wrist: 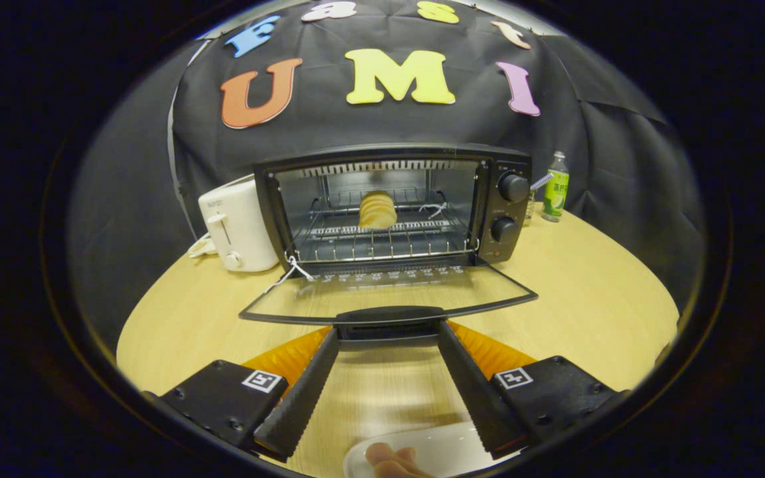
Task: Open the toaster oven, put the food inside, and close the toaster oven door.
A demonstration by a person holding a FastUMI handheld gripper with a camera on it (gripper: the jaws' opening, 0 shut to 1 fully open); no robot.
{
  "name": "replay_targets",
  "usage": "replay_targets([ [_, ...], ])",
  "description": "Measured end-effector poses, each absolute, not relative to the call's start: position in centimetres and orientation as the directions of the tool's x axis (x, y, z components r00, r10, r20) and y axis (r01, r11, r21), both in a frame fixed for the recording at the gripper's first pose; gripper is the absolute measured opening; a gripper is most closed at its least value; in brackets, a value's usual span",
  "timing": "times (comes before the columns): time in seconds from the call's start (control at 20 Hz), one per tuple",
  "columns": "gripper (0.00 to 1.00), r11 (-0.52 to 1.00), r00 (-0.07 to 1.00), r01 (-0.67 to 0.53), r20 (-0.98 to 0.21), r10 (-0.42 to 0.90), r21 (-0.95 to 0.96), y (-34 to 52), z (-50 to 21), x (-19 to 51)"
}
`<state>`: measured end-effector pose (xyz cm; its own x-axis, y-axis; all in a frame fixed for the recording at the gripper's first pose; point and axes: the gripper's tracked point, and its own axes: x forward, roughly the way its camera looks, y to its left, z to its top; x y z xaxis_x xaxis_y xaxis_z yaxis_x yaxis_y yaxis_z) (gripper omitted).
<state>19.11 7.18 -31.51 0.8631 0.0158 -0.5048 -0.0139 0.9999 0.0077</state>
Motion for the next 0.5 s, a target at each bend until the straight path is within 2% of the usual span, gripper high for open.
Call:
replay_targets([
  [0.15, 1.00, 1.000, 0.917, -0.030, -0.397, 0.030, 0.005, 7.3, -29.0, 19.8],
  [0.5, 1.00, 0.999, 0.948, -0.041, -0.315, 0.035, -0.011, 7.4, -27.5, 20.7],
])
